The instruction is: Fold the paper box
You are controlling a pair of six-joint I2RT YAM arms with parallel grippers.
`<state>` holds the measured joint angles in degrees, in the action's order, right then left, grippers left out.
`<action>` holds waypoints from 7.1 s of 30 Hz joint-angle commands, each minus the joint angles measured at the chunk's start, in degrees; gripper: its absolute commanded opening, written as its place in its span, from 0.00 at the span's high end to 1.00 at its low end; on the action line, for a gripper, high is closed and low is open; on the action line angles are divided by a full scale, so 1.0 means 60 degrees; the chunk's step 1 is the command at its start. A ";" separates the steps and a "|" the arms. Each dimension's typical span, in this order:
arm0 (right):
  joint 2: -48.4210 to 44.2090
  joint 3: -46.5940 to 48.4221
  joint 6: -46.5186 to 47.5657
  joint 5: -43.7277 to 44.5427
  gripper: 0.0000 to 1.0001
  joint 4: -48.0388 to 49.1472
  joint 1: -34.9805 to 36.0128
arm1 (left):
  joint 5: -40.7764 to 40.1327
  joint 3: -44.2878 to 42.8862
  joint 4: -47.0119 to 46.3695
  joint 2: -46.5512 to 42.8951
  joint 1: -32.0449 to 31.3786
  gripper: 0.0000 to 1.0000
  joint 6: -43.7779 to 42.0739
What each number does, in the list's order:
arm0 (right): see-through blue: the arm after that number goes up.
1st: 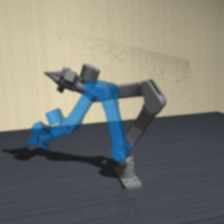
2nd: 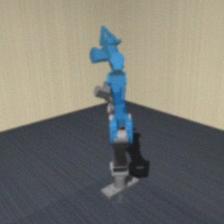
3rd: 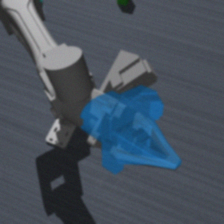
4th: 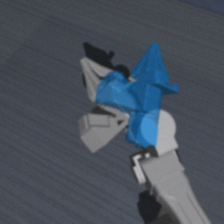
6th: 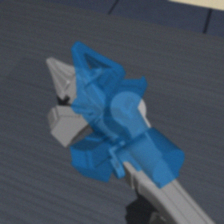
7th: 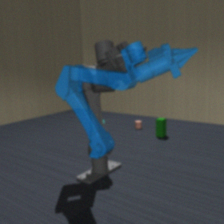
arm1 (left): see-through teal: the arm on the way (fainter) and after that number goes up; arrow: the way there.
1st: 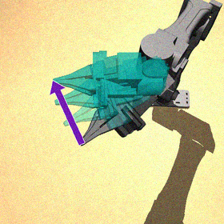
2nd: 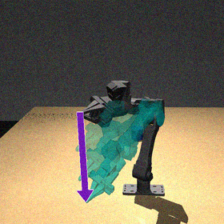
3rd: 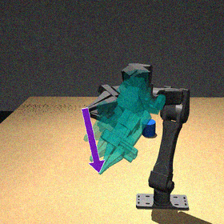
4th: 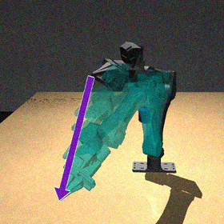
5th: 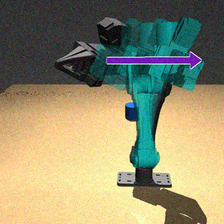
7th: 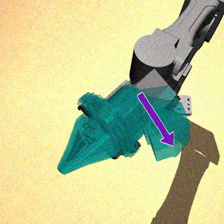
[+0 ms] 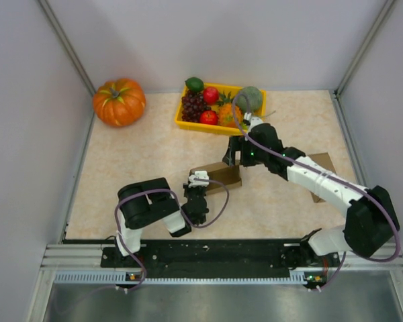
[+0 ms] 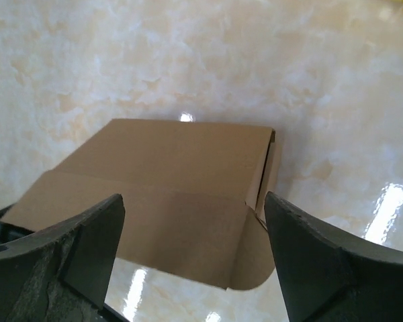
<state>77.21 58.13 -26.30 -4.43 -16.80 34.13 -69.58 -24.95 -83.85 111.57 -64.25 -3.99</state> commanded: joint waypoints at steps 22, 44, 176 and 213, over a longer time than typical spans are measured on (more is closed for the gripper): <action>0.0301 -0.2320 0.0722 0.1148 0.18 0.3473 0.0728 | 0.6391 0.2370 1.1137 -0.9404 -0.0249 0.07 0.6565; 0.0535 -0.3184 0.0928 0.1924 0.19 0.3971 0.1255 | 1.5372 -0.2066 1.1719 -0.7500 0.4600 0.72 0.5954; 0.1327 -0.0854 0.9688 0.8329 0.49 0.1615 0.7481 | 2.0387 -0.0397 1.3697 -0.8237 0.9155 0.34 1.0218; 0.1987 0.1782 0.6845 -0.0609 0.20 -0.4657 0.2457 | 1.4657 0.1859 0.7296 -1.0422 0.5215 0.30 0.3625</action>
<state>94.32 68.75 16.67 -7.77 -46.33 49.63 19.99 -15.27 -32.03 46.19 -32.77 21.61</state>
